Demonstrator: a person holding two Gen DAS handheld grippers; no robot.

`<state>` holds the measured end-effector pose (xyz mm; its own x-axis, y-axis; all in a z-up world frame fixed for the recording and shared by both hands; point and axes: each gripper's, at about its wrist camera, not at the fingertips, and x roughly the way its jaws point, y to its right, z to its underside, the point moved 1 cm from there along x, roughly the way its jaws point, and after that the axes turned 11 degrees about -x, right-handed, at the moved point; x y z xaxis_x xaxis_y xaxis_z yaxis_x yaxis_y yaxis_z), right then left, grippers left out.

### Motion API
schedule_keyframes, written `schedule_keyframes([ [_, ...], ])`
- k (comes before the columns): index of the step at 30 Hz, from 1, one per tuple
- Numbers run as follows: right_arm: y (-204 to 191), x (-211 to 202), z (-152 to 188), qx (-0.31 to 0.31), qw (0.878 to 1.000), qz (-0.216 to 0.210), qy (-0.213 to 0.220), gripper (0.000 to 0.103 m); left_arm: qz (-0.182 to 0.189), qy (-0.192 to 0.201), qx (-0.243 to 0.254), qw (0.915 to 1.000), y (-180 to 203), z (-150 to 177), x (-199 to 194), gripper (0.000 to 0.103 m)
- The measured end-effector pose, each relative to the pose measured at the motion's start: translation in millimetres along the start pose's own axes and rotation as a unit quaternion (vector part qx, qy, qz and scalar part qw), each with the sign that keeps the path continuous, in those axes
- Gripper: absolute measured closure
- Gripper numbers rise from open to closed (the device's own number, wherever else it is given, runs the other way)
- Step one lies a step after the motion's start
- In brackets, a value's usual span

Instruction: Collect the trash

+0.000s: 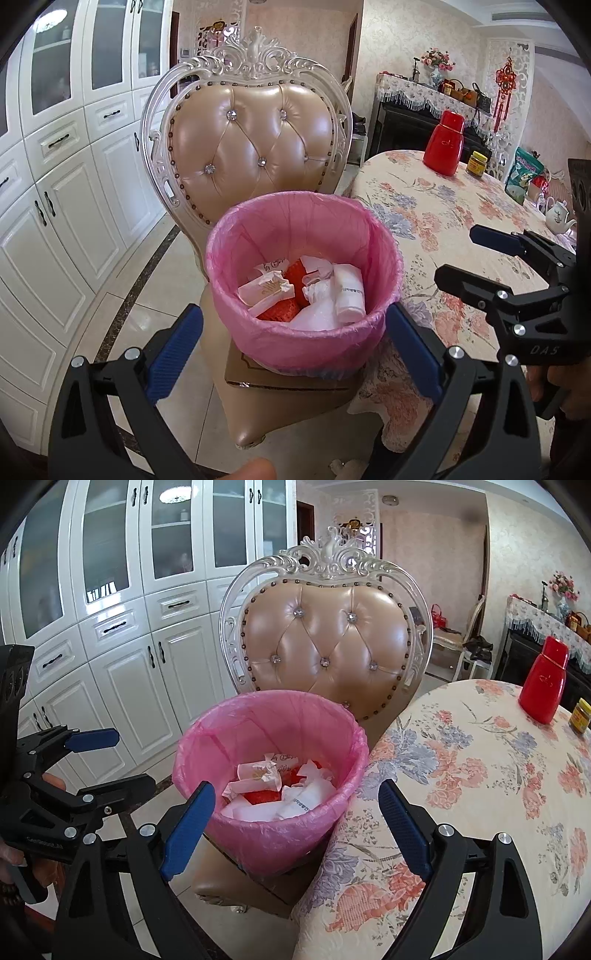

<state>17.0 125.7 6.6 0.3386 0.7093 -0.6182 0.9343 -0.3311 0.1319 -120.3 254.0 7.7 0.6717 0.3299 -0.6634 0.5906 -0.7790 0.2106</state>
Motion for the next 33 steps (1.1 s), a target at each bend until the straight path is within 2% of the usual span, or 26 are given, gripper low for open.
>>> schedule_keyframes([
  [33, 2.6, 12.5, 0.6, -0.003, 1.000, -0.003, -0.009, 0.018, -0.014, -0.002, 0.004, 0.9999, -1.8, -5.8, 6.4, 0.007],
])
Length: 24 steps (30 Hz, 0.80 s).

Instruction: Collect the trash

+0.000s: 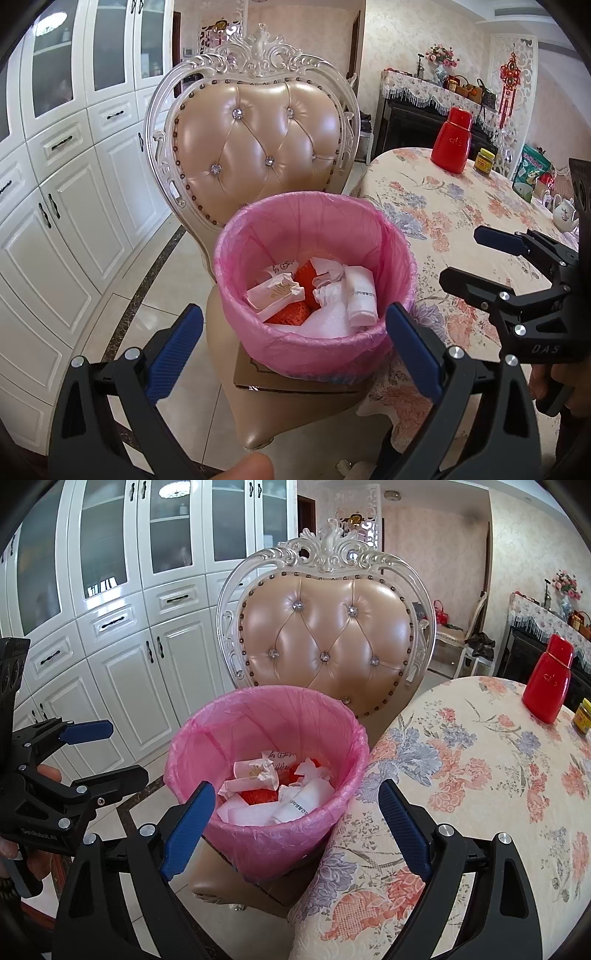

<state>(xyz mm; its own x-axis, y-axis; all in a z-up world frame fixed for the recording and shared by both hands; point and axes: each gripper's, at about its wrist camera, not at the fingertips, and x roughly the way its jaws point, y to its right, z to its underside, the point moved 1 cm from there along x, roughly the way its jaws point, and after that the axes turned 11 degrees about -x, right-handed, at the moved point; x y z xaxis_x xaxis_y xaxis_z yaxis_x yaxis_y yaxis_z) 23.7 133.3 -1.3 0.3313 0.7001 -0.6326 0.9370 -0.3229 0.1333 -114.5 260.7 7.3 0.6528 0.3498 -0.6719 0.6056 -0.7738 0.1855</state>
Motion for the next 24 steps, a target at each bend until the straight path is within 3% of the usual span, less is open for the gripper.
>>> schedule_keyframes([
  [24, 1.5, 2.6, 0.5, 0.002, 1.000, -0.002, -0.002, 0.018, 0.001, -0.002, 0.000, 1.0000, 0.3, -1.7, 4.0, 0.007],
])
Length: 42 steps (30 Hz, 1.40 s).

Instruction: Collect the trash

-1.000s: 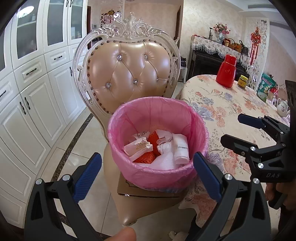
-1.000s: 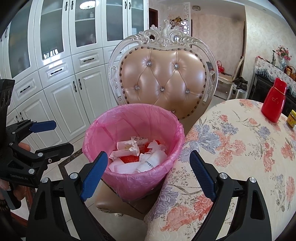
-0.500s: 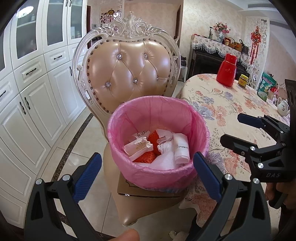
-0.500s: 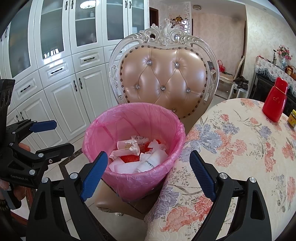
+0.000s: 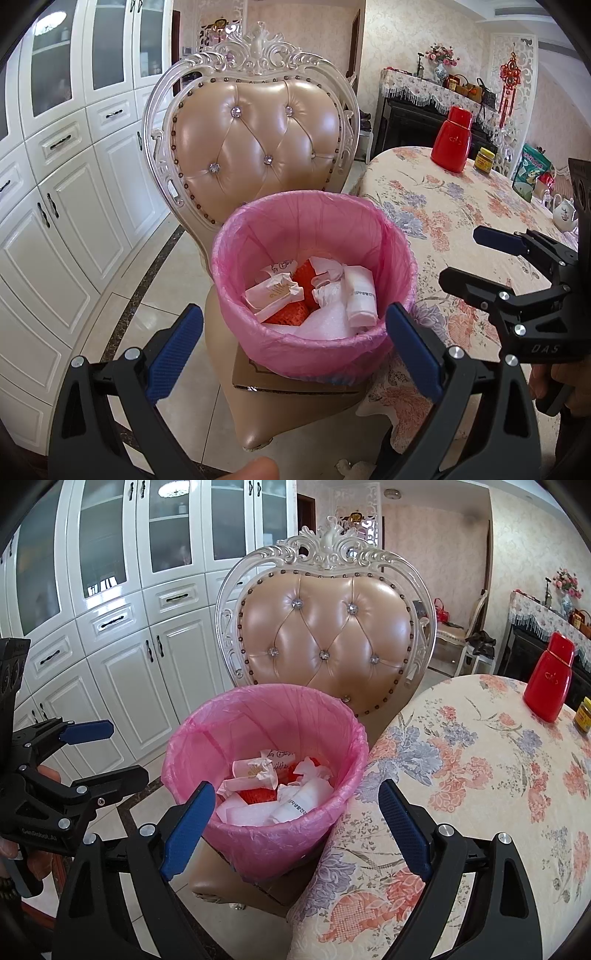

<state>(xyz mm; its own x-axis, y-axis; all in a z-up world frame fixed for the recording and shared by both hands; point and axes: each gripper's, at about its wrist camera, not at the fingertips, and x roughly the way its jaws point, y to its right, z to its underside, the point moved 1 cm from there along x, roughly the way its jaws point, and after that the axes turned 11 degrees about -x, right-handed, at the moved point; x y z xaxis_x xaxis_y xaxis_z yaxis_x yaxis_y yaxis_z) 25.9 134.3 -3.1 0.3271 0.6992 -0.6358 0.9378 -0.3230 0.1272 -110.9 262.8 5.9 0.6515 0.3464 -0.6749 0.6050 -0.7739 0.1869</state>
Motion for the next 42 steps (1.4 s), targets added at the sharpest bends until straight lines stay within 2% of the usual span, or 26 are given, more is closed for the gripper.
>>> schedule_keyframes([
  [42, 1.3, -1.2, -2.1, -0.003, 1.000, 0.000, 0.000, 0.018, 0.000, 0.000, -0.003, 1.0000, -0.8, 0.6, 0.3, 0.007],
])
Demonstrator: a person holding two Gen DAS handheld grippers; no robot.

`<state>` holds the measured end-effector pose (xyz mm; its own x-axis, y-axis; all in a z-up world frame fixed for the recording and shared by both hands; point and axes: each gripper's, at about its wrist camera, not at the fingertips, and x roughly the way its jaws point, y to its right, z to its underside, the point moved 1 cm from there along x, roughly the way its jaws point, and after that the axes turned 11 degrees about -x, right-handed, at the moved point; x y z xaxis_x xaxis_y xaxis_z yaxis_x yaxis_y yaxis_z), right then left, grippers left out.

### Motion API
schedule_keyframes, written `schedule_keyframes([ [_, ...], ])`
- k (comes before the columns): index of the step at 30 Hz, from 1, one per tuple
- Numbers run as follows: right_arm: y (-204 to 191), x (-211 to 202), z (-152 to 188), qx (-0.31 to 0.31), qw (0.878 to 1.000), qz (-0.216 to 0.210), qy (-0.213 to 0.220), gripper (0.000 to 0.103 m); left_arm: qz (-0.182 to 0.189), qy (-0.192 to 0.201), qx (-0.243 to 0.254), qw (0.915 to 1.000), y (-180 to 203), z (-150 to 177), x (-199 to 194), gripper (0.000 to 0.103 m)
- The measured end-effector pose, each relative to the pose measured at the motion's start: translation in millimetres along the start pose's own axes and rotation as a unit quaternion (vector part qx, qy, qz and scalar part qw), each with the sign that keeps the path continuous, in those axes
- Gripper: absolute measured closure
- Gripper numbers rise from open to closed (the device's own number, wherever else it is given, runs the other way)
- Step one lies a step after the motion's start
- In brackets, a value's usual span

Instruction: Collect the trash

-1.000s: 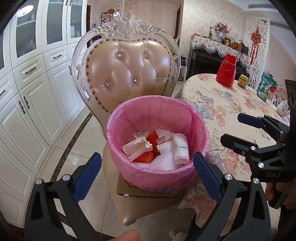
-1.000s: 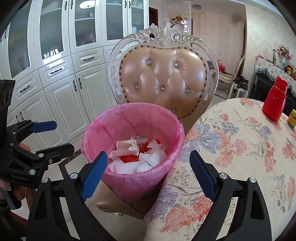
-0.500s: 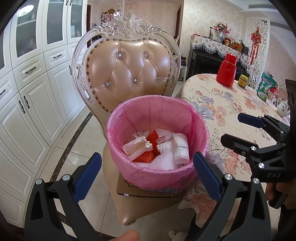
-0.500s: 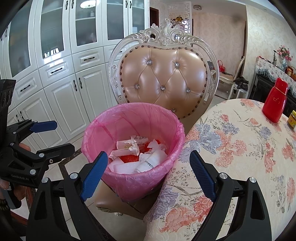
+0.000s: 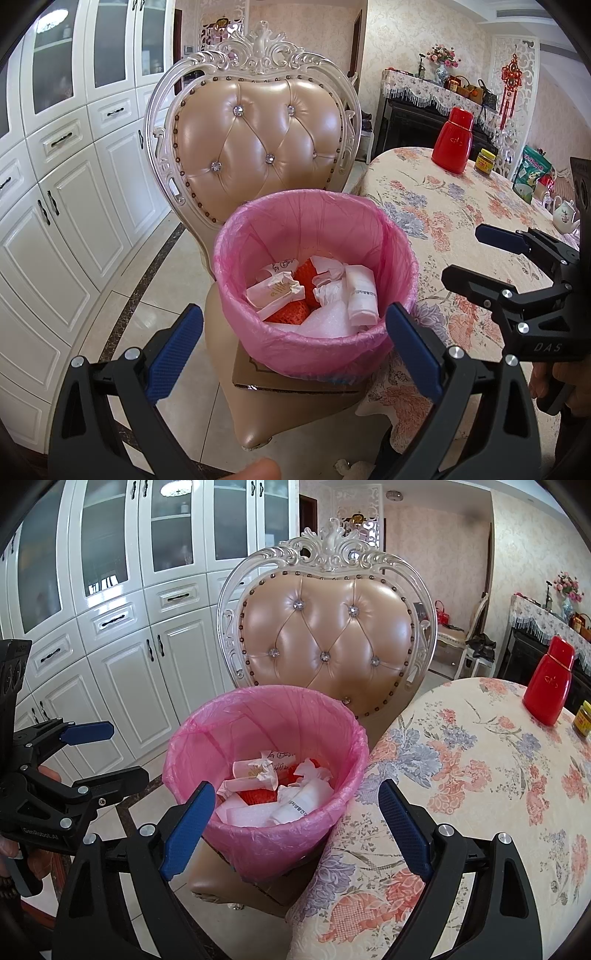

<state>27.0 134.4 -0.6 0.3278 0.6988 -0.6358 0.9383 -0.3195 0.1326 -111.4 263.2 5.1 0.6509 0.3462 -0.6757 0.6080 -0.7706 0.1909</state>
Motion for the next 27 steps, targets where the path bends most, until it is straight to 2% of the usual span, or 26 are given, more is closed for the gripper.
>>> schedule_keyframes([
  [8, 0.0, -0.1, -0.1, -0.001, 1.000, 0.001, 0.000, 0.018, 0.007, -0.008, -0.005, 0.9999, -1.6, 2.3, 2.6, 0.007],
  [10, -0.1, 0.2, -0.1, 0.000, 1.000, -0.001, 0.000, 0.018, -0.005, -0.007, 0.003, 1.0000, -0.3, 4.1, 4.0, 0.007],
  [15, 1.0, 0.4, 0.8, 0.000, 1.000, 0.000, -0.002, 0.018, 0.002, 0.011, 0.018, 0.9998, 4.1, 8.5, -0.4, 0.007],
  [27, 2.5, 2.8, 3.2, 0.001, 1.000, 0.001, -0.003, 0.018, -0.008, -0.007, -0.002, 0.9999, -2.2, 5.8, 5.9, 0.007],
])
